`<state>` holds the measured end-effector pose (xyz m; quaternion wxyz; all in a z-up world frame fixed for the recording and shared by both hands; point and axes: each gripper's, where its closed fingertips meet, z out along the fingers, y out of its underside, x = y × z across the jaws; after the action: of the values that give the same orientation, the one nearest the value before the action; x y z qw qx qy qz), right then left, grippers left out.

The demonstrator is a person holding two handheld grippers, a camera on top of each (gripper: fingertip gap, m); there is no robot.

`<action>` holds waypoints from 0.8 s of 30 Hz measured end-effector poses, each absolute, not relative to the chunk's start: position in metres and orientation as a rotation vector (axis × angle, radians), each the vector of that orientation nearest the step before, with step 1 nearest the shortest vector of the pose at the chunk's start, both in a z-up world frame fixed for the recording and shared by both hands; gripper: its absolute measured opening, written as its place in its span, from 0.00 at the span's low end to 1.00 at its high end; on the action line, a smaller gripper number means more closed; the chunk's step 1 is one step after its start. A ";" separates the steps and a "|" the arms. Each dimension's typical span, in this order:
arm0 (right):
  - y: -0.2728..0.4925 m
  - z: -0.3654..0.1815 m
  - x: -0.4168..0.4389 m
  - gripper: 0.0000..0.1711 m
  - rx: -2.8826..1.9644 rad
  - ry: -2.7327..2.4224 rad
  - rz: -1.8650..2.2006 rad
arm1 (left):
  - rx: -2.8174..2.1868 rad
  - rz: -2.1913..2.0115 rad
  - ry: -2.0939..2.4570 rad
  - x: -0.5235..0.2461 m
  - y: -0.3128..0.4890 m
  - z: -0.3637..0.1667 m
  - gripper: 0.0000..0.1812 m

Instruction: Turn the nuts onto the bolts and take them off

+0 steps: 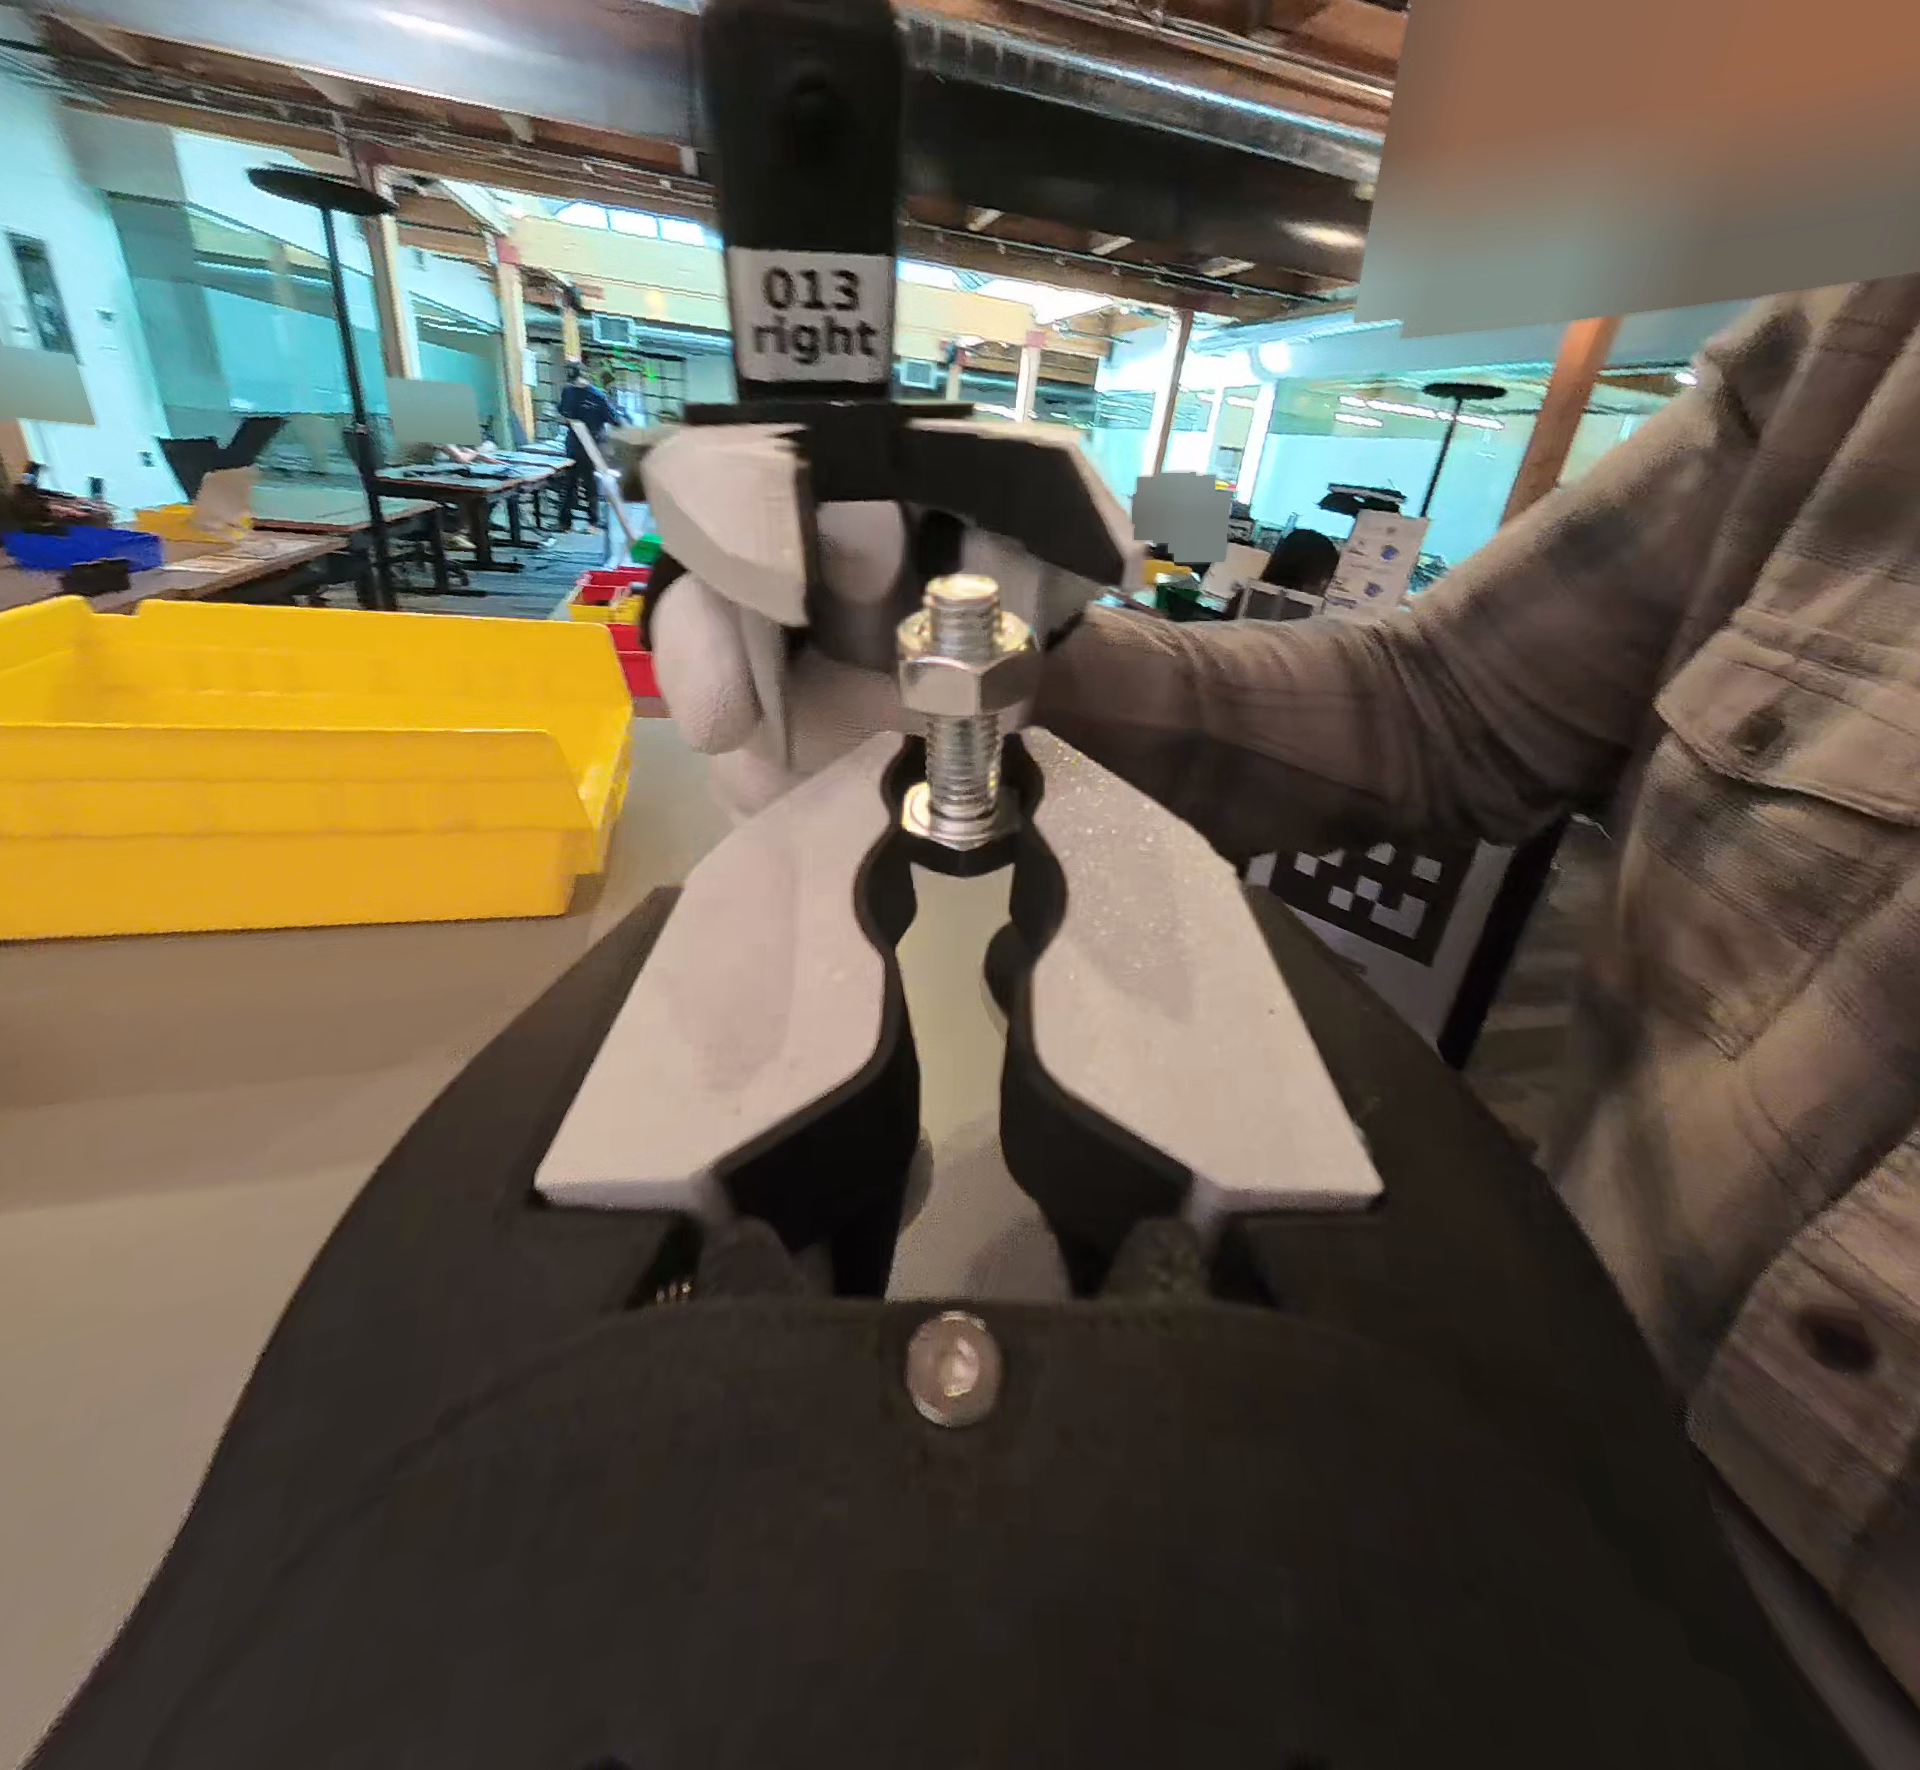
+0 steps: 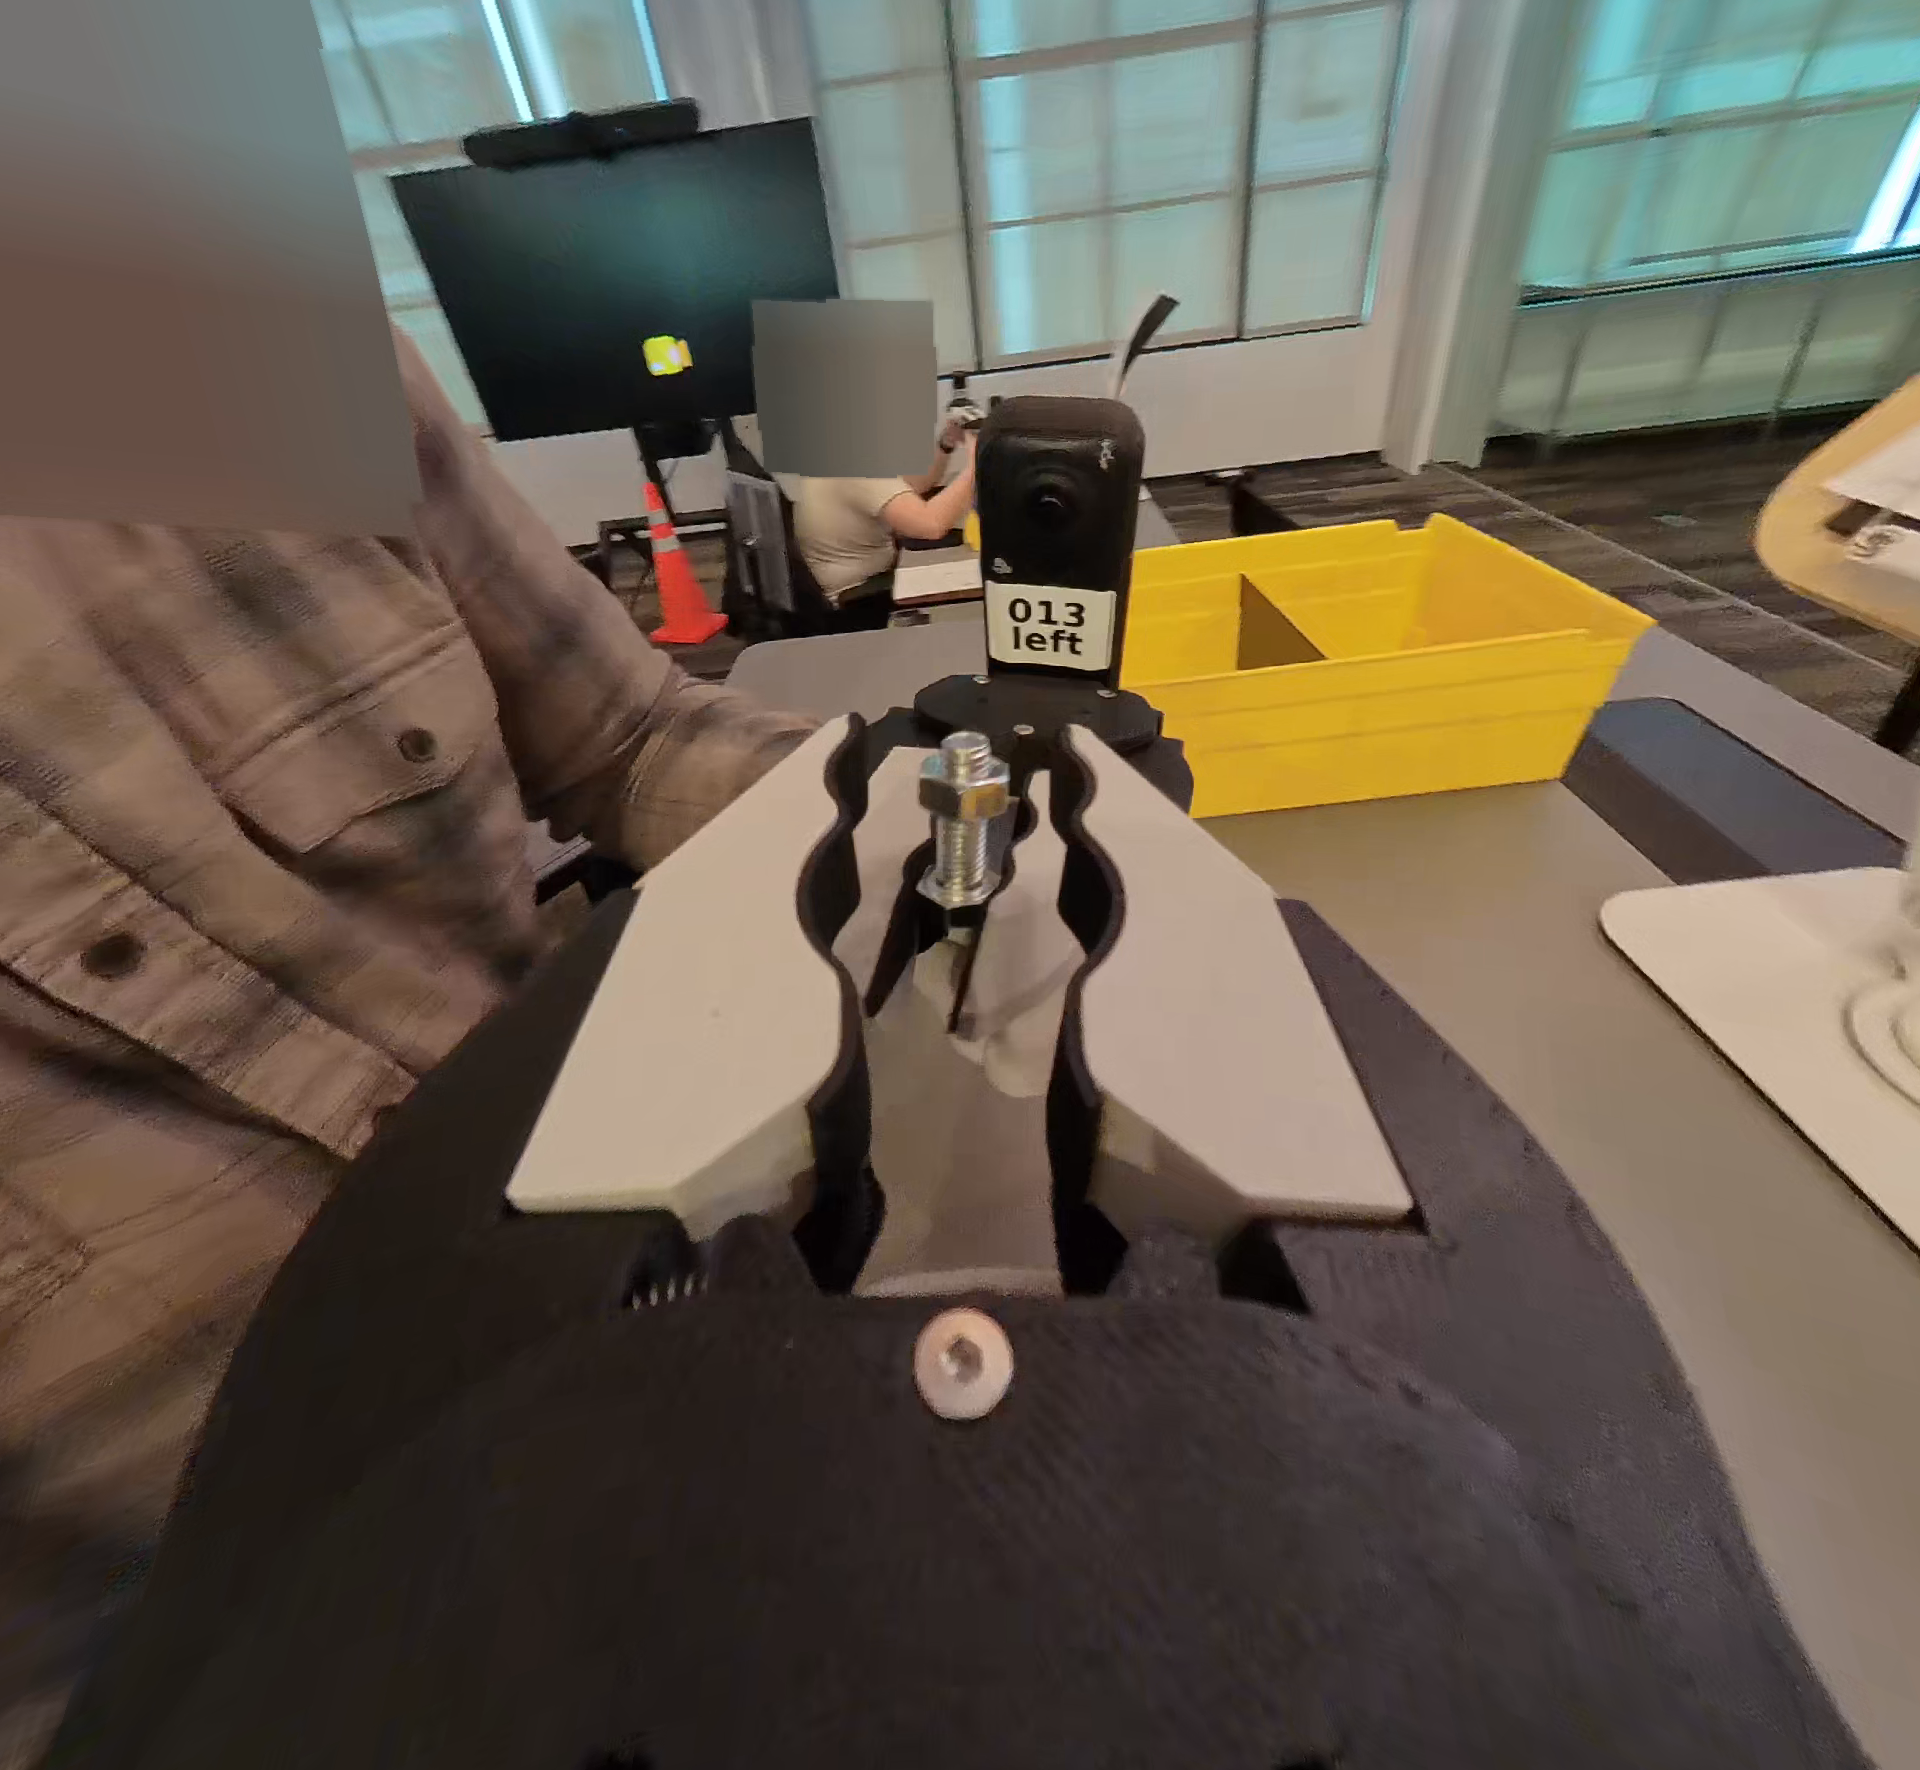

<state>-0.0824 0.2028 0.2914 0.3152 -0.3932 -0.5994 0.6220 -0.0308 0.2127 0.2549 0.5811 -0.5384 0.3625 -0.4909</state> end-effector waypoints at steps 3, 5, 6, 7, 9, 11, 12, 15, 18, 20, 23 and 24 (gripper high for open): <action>0.194 0.285 -0.082 0.11 -1.007 -1.695 1.669 | -1.261 -1.161 0.882 -0.027 0.208 0.253 0.08; 0.191 0.284 -0.082 0.09 -0.988 -1.727 1.677 | -1.256 -1.164 0.903 -0.025 0.205 0.252 0.08; 0.191 0.284 -0.082 0.07 -0.980 -1.732 1.678 | -1.258 -1.165 0.907 -0.025 0.205 0.252 0.08; 0.193 0.284 -0.081 0.07 -0.972 -1.727 1.673 | -1.262 -1.162 0.904 -0.025 0.205 0.252 0.08; 0.192 0.283 -0.080 0.07 -0.966 -1.729 1.684 | -1.264 -1.156 0.914 -0.024 0.205 0.251 0.08; 0.192 0.284 -0.080 0.10 -0.953 -1.710 1.680 | -1.262 -1.169 0.911 -0.023 0.204 0.251 0.08; 0.192 0.283 -0.079 0.20 -0.956 -1.720 1.675 | -1.261 -1.168 0.913 -0.023 0.204 0.251 0.08; 0.187 0.281 -0.077 0.18 -0.937 -1.751 1.663 | -1.261 -1.171 0.913 -0.023 0.203 0.252 0.08; 0.185 0.275 -0.078 0.09 -0.937 -1.784 1.638 | -1.261 -1.174 0.927 -0.021 0.201 0.251 0.08; 0.185 0.276 -0.078 0.09 -0.939 -1.779 1.659 | -1.261 -1.176 0.924 -0.021 0.201 0.252 0.08; 0.186 0.276 -0.078 0.09 -0.942 -1.779 1.659 | -1.262 -1.168 0.923 -0.022 0.202 0.251 0.08; 0.185 0.276 -0.078 0.09 -0.940 -1.781 1.661 | -1.261 -1.164 0.921 -0.022 0.202 0.252 0.08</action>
<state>-0.0783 0.1855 0.2758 0.2624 -0.3473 -0.6584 0.6140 -0.0217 0.2019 0.2518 0.5622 -0.5357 0.3909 -0.4942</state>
